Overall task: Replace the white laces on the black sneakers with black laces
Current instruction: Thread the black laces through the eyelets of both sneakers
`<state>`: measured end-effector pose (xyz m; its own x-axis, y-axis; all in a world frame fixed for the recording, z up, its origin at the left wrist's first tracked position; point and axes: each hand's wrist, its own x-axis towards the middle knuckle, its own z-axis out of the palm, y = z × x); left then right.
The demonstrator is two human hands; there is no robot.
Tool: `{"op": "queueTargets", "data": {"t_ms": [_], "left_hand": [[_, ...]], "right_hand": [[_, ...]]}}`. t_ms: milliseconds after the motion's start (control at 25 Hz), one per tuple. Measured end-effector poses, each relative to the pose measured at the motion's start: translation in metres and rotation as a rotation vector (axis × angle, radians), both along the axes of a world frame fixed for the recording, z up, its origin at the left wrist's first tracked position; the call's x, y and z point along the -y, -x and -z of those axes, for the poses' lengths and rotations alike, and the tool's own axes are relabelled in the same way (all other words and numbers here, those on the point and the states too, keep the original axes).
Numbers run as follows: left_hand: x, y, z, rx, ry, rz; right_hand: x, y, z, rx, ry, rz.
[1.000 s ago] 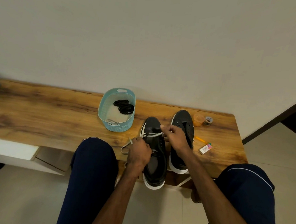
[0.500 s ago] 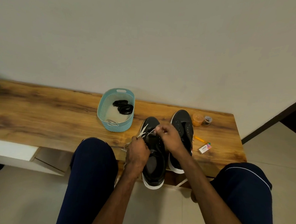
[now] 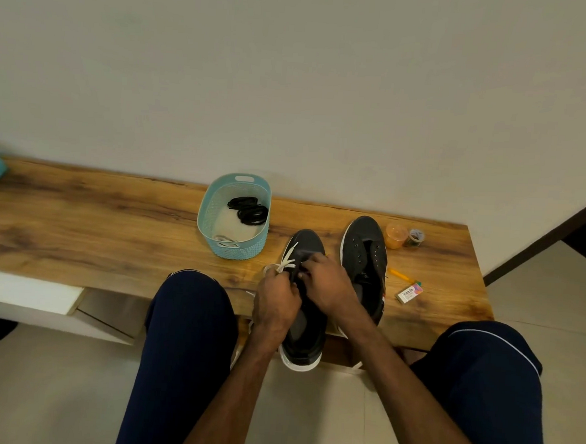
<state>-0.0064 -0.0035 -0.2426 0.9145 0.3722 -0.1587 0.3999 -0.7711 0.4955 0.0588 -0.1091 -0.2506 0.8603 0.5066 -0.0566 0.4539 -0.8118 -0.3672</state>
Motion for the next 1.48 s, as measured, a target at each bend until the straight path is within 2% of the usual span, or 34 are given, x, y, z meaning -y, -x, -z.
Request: {"op": "queueTargets", "data": {"t_ms": [80,160,280,360,440,520,640,720,760,840,880,920,960,1040,1120,1200,1280,1440,1480], "left_hand": [[-0.001,0.0,0.0,-0.003,0.003,0.005],[-0.003,-0.001,-0.001,-0.004,0.014,-0.028],[-0.001,-0.001,-0.001,0.0,0.033,-0.072],[0.001,-0.001,-0.002,0.0,0.032,-0.063],[0.001,-0.001,-0.002,-0.006,0.039,-0.06],[0.0,-0.002,-0.002,-0.005,0.058,-0.066],[-0.001,-0.001,-0.002,-0.001,0.066,-0.063],[-0.001,-0.002,-0.003,0.004,0.056,-0.049],[-0.001,-0.002,-0.002,0.008,0.058,-0.039],[0.001,-0.002,-0.002,0.011,0.045,-0.021],[0.002,-0.002,-0.003,0.01,0.029,-0.011],[0.002,-0.002,-0.004,0.007,0.018,-0.003],[0.002,-0.001,-0.004,0.006,0.016,0.005],[0.001,0.0,-0.004,0.007,0.037,0.017],[-0.001,0.001,-0.005,0.012,0.056,0.021],[-0.002,0.001,-0.004,0.016,0.062,0.006],[-0.003,0.002,-0.003,0.027,0.067,-0.021],[-0.006,-0.001,-0.002,0.011,0.096,-0.064],[-0.006,-0.002,-0.003,0.005,0.099,-0.065]], "right_hand": [[0.0,0.0,0.004,-0.034,-0.051,0.053],[0.005,-0.003,-0.006,-0.125,-0.253,0.137],[0.029,-0.019,-0.043,-0.379,-0.903,0.372],[0.049,-0.026,-0.065,-0.49,-1.318,0.426],[0.059,-0.026,-0.076,-0.59,-1.601,0.412],[0.064,-0.025,-0.081,-0.646,-1.771,0.389],[0.072,-0.029,-0.091,-0.6,-1.693,0.318],[0.076,-0.032,-0.091,-0.62,-1.528,0.328],[0.077,-0.032,-0.088,-0.545,-1.297,0.361],[0.074,-0.033,-0.073,-0.18,-0.532,0.415],[0.066,-0.029,-0.066,0.003,-0.273,0.383],[0.055,-0.024,-0.058,0.105,-0.187,0.308],[0.043,-0.018,-0.05,0.11,-0.191,0.212],[0.017,-0.007,-0.03,0.039,-0.116,0.022],[-0.001,0.0,-0.011,0.031,0.037,-0.044],[-0.004,0.001,-0.001,0.018,0.011,0.016],[0.001,-0.002,-0.004,-0.065,-0.134,0.091],[0.033,-0.025,-0.04,-0.385,-0.658,0.39],[0.044,-0.031,-0.05,-0.438,-0.736,0.446]]}}
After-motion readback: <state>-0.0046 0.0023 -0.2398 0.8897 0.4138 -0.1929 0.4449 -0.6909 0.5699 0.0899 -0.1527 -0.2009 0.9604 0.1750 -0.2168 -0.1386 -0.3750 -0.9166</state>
